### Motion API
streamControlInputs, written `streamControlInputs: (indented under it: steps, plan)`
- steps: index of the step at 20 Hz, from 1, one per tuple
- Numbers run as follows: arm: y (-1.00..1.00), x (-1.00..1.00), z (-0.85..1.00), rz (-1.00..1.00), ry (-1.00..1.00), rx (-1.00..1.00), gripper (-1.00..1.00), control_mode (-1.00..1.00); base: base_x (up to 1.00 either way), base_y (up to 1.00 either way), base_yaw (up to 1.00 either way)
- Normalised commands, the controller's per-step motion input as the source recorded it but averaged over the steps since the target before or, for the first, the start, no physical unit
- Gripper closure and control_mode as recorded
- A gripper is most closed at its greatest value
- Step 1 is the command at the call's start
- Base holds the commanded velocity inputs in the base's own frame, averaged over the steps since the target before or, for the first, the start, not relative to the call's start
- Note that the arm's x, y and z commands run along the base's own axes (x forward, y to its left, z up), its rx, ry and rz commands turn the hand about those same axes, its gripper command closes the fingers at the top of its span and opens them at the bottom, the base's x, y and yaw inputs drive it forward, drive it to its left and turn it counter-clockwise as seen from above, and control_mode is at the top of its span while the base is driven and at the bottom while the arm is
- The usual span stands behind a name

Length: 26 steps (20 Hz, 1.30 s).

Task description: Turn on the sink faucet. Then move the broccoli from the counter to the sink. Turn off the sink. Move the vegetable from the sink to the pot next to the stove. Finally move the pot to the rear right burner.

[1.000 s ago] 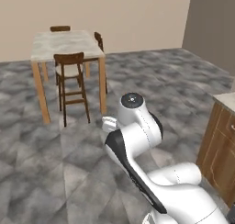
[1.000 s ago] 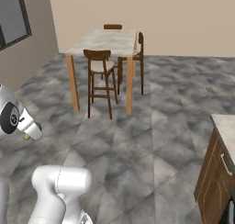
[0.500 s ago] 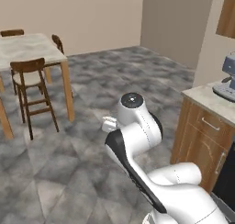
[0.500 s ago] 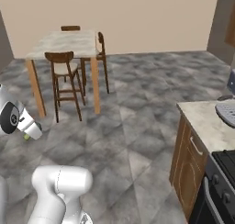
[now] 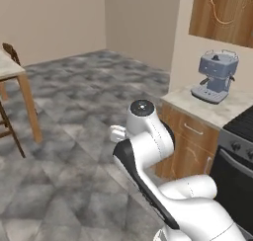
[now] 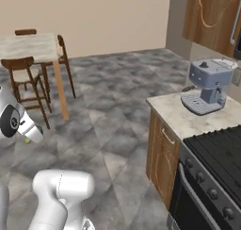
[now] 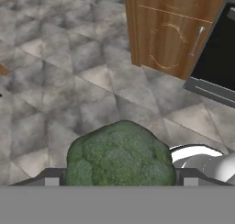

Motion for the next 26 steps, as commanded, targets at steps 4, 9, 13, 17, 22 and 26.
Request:
streamControlInputs:
  steps: [4,9,13,17,22,26]
  plan:
    - [0.0,0.0,0.0,0.0,0.0,0.0,1.0,1.0,0.05,-0.41,-0.38]
    - [0.0,0.0,0.0,0.0,0.0,0.0,1.0,1.0,0.04,-0.39,-0.38]
    - [0.0,0.0,0.0,0.0,0.0,0.0,1.0,1.0,0.05,-0.4,-0.38]
    - [0.0,0.0,0.0,0.0,0.0,0.0,1.0,1.0,0.06,-0.42,-0.38]
    - [0.0,0.0,0.0,0.0,0.0,0.0,1.0,1.0,0.05,-0.4,-0.38]
    - [0.0,0.0,0.0,0.0,0.0,0.0,1.0,1.0,0.04,-0.42,-0.38]
